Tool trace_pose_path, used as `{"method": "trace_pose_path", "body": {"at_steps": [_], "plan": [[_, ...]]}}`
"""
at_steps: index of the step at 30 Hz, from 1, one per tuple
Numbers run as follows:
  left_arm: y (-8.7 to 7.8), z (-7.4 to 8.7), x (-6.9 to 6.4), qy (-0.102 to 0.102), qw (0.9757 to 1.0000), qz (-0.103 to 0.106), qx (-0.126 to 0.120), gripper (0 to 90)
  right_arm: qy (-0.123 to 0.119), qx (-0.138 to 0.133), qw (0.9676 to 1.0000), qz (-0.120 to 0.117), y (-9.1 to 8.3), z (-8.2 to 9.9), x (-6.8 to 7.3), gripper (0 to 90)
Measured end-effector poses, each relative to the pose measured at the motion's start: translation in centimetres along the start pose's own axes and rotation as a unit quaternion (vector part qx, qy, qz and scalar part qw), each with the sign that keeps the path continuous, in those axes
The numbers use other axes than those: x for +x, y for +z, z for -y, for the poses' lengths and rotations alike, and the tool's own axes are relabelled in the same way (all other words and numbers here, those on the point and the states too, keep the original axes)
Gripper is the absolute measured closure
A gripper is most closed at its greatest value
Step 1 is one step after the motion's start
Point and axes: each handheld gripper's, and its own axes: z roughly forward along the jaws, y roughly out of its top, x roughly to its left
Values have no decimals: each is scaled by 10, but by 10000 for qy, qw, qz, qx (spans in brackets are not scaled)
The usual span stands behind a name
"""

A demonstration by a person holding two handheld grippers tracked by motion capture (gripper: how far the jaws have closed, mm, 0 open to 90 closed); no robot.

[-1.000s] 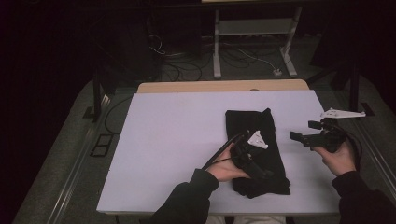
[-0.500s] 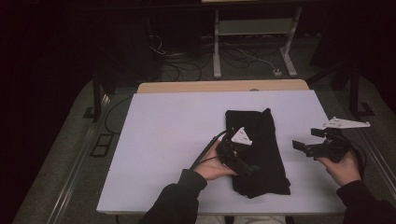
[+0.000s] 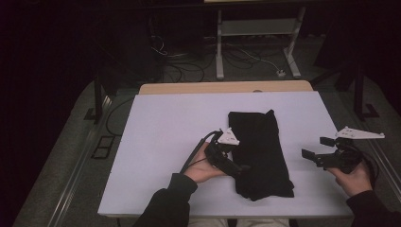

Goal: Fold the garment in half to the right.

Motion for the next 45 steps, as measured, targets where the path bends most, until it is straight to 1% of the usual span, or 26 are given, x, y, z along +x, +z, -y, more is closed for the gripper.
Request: {"method": "trace_pose_path", "body": {"at_steps": [4, 10, 12, 13, 14, 18, 19, 21, 25, 26, 27, 29, 32, 35, 39, 45], "plan": [[-8, 6, 5, -76, 9999, -71, -25, 0, 8, 13, 10000, -22, -2, 4, 1, 0], [-20, 15, 11, -152, 9997, -174, -120, 0, 4, -45, 10000, -81, -5, 8, 4, 0], [-25, 18, 12, -158, 9995, -227, -156, 0, -15, -58, 9999, -86, -5, 10, 4, 0], [-26, 20, 13, -199, 9994, -229, -180, 0, -16, -48, 10000, -82, -6, 11, 5, 0], [-29, 21, 14, -198, 9994, -244, -160, 0, -59, -55, 9999, -66, -6, 12, 5, 0], [-37, 28, 18, -270, 9989, -308, -217, 0, -78, -74, 9999, -83, -7, 14, 5, 0], [-39, 29, 19, -300, 9987, -332, -256, 0, -42, -56, 9999, -81, -8, 14, 5, 0], [-43, 32, 20, -343, 9983, -367, -303, 0, -42, -69, 9999, -77, -9, 15, 5, 0], [-52, 36, 21, -365, 9978, -409, -382, 0, -40, -61, 9999, -81, -10, 17, 6, 0], [-54, 38, 21, -368, 9977, -425, -381, 0, -51, -79, 9999, -79, -10, 18, 6, 0], [-56, 40, 20, -416, 9973, -454, -398, 0, -49, -86, 9999, -84, -11, 18, 6, 0], [-61, 44, 22, -394, 9974, -486, -372, 0, -37, -68, 9999, -76, -11, 19, 6, 0], [-68, 52, 24, -467, 9966, -560, -387, 0, -30, -60, 9999, -84, -11, 20, 6, 0], [-76, 58, 28, -535, 9955, -641, -453, 0, -59, -51, 9999, -88, -11, 20, 6, 0], [-89, 66, 32, -575, 9943, -725, -522, 0, -59, -25, 9999, -99, -10, 21, 7, 0], [-106, 80, 39, -738, 9910, -896, -662, 0, -67, 11, 9999, -92, -8, 22, 7, 0]]}}
